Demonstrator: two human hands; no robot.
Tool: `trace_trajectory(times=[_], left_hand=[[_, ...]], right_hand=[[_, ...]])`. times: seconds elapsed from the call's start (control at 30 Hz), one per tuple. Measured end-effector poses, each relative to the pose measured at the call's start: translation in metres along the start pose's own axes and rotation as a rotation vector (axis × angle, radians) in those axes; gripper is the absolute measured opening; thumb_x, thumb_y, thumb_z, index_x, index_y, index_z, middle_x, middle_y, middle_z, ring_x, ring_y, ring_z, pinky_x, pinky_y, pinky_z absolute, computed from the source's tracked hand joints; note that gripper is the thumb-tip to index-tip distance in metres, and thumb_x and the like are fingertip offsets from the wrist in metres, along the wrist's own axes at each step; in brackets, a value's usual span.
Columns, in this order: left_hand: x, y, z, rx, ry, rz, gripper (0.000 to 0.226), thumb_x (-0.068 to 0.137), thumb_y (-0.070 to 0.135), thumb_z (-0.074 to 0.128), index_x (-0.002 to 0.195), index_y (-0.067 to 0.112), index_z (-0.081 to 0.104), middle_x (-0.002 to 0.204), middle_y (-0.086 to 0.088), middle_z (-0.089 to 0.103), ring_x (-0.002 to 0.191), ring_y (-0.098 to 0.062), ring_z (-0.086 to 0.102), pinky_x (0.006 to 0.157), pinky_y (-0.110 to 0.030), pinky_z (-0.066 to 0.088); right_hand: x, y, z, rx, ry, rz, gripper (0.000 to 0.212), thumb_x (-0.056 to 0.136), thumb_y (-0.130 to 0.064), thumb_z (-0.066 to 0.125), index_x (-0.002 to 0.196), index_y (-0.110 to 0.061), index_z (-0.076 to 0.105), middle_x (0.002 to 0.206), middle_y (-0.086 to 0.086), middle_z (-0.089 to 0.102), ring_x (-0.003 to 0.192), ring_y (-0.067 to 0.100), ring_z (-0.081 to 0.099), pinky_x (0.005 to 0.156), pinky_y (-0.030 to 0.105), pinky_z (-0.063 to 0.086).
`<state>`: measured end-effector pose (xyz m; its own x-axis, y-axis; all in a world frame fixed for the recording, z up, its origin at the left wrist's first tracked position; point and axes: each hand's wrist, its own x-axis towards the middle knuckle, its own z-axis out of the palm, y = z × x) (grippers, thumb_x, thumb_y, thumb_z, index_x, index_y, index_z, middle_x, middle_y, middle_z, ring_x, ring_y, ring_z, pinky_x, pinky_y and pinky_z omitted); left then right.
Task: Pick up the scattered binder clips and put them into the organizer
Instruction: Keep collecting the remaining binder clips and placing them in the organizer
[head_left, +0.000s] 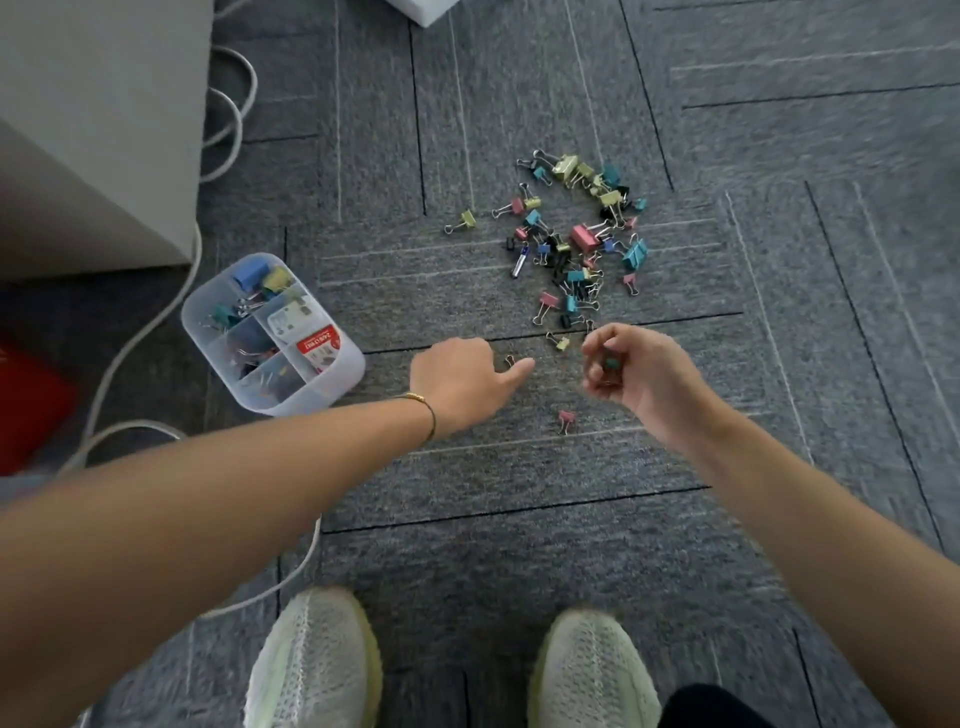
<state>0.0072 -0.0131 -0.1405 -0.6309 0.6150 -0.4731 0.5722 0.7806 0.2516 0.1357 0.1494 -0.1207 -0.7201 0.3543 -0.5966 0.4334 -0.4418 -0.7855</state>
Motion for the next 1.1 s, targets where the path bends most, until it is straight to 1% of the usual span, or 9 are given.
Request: trace_trajectory(times=[0.17, 0.27, 0.37, 0.5, 0.6, 0.77, 0.87, 0.97, 1.1], left_hand=[[0.004, 0.011, 0.008, 0.224, 0.143, 0.096, 0.066, 0.101, 0.067, 0.035, 0.066, 0.015, 0.054, 0.061, 0.001, 0.057, 0.054, -0.016, 0.052, 0.050, -0.029, 0.034], [0.001, 0.010, 0.010, 0.184, 0.189, 0.095, 0.050, 0.106, 0.046, 0.035, 0.073, 0.016, 0.058, 0.068, 0.002, 0.060, 0.062, -0.020, 0.056, 0.056, -0.031, 0.037], [0.001, 0.005, 0.011, 0.066, 0.193, 0.099, 0.041, 0.100, 0.035, 0.041, 0.067, 0.016, 0.054, 0.062, 0.002, 0.056, 0.059, -0.019, 0.055, 0.056, -0.031, 0.037], [-0.009, -0.002, 0.007, -0.622, 0.130, 0.212, 0.034, 0.098, 0.021, 0.052, 0.069, 0.012, 0.065, 0.059, -0.010, 0.062, 0.046, -0.016, 0.043, 0.048, -0.029, 0.034], [-0.024, 0.006, -0.003, -1.222, 0.158, 0.191, 0.027, 0.102, 0.011, 0.052, 0.105, 0.010, 0.078, 0.065, -0.018, 0.059, 0.047, -0.018, 0.036, 0.043, -0.032, 0.029], [-0.025, 0.025, -0.009, -1.631, -0.106, 0.096, 0.038, 0.101, 0.019, 0.038, 0.078, 0.011, 0.067, 0.076, -0.008, 0.064, 0.056, -0.015, 0.045, 0.053, -0.028, 0.033], [-0.022, 0.031, -0.005, -1.648, -0.215, 0.023, 0.045, 0.102, 0.033, 0.038, 0.066, 0.015, 0.059, 0.077, -0.006, 0.066, 0.060, -0.015, 0.050, 0.055, -0.027, 0.037], [-0.019, 0.041, 0.005, -1.513, -0.207, -0.076, 0.049, 0.104, 0.038, 0.049, 0.061, 0.016, 0.059, 0.075, -0.005, 0.067, 0.061, -0.014, 0.055, 0.056, -0.025, 0.041], [-0.009, 0.066, 0.018, -1.302, -0.149, -0.104, 0.037, 0.103, 0.034, 0.056, 0.071, 0.015, 0.062, 0.060, 0.003, 0.052, 0.052, -0.012, 0.041, 0.047, -0.020, 0.035]], right_hand=[[-0.007, 0.015, -0.001, -0.690, 0.054, -0.082, 0.030, 0.103, -0.021, 0.051, 0.077, -0.011, 0.061, 0.063, -0.002, 0.056, 0.051, 0.010, 0.043, 0.047, 0.022, 0.037], [-0.011, 0.032, 0.013, -1.296, 0.129, -0.196, 0.040, 0.103, -0.043, 0.046, 0.075, -0.016, 0.056, 0.060, -0.005, 0.057, 0.049, 0.011, 0.047, 0.048, 0.024, 0.038], [-0.011, 0.042, 0.025, -1.531, 0.223, -0.359, 0.034, 0.101, -0.046, 0.045, 0.083, -0.018, 0.046, 0.059, -0.007, 0.053, 0.049, 0.013, 0.051, 0.047, 0.027, 0.041], [-0.011, 0.056, 0.033, -1.571, 0.148, -0.487, 0.024, 0.102, -0.036, 0.046, 0.115, -0.017, 0.037, 0.072, -0.007, 0.056, 0.051, 0.016, 0.055, 0.046, 0.031, 0.049], [-0.012, 0.063, 0.031, -1.581, 0.141, -0.539, 0.018, 0.103, -0.025, 0.045, 0.116, -0.017, 0.036, 0.077, -0.004, 0.057, 0.052, 0.016, 0.056, 0.048, 0.033, 0.053], [-0.012, 0.061, 0.019, -1.409, 0.100, -0.552, 0.017, 0.100, -0.014, 0.046, 0.117, -0.016, 0.048, 0.075, -0.005, 0.059, 0.051, 0.013, 0.052, 0.047, 0.029, 0.046], [-0.010, 0.050, 0.001, -0.726, 0.089, -0.237, 0.024, 0.098, -0.001, 0.045, 0.088, -0.008, 0.065, 0.062, -0.003, 0.058, 0.044, 0.006, 0.040, 0.039, 0.020, 0.032], [-0.016, 0.033, -0.026, -0.033, 0.074, -0.019, 0.034, 0.095, 0.001, 0.035, 0.072, -0.004, 0.060, 0.058, 0.004, 0.054, 0.050, 0.014, 0.039, 0.040, 0.020, 0.032], [-0.018, 0.021, -0.055, 0.325, 0.122, -0.015, 0.037, 0.101, -0.019, 0.032, 0.068, -0.014, 0.047, 0.063, 0.004, 0.047, 0.053, 0.015, 0.039, 0.043, 0.023, 0.034]])
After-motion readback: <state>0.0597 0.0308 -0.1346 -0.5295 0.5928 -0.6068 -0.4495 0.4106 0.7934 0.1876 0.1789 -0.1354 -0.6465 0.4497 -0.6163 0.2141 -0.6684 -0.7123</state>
